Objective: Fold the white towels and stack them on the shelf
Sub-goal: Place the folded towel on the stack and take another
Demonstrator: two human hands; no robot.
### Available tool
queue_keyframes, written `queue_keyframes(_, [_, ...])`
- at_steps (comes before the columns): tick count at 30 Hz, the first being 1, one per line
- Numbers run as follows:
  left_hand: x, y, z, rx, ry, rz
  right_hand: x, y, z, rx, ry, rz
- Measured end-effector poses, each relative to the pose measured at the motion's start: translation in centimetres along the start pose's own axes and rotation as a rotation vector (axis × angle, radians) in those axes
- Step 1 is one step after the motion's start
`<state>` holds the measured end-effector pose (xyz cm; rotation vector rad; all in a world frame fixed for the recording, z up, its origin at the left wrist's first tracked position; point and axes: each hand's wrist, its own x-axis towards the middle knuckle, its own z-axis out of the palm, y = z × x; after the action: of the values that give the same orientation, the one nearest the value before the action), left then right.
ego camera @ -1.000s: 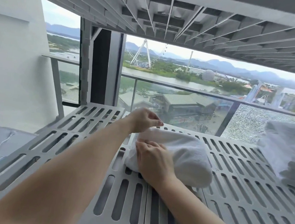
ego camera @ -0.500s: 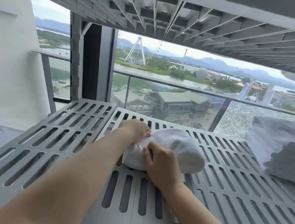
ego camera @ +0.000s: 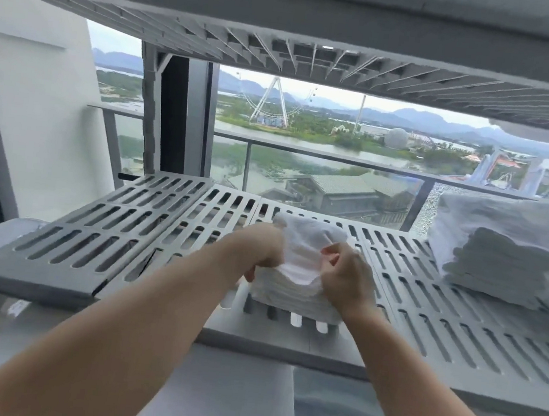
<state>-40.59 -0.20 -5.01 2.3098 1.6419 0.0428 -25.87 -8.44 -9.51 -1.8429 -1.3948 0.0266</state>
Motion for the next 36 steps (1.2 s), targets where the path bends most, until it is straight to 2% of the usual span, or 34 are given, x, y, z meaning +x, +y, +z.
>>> queue_keyframes(2, [-1.9,0.9,0.4,-0.055,-0.037,0.039,-1.9,1.2,-0.9,-0.050,-0.015,0.006])
queue_keyframes(5, [-4.5,1.7,0.9,-0.081,-0.086,0.049,-4.0,2.8,-1.9,-0.066,-0.158,0.080])
queue_keyframes(8, [-6.6,2.0,1.6,-0.079,-0.025,0.055,-5.8,3.2,-2.2,-0.001,-0.277,0.007])
queue_keyframes(14, [-8.7,1.5,3.4,-0.104,0.090,0.055,-7.1,3.2,-3.0,0.021,-0.212,-0.014])
queue_keyframes(19, [-8.3,0.7,3.5,-0.392,0.037,0.017,-7.5,2.3,-3.1,-0.132,-0.211,0.090])
queue_keyframes(23, [-7.6,0.2,3.7,-0.464,0.054,0.061,-7.3,1.1,-2.4,-0.029,-0.117,0.099])
queue_keyframes(30, [-6.2,0.0,4.6,-0.510,0.322,0.281,-6.6,0.5,-1.4,0.166,0.094,0.054])
queue_keyframes(36, [-5.1,4.5,4.0,-0.643,0.339,0.451,-5.9,1.7,-4.9,0.159,0.335,0.072])
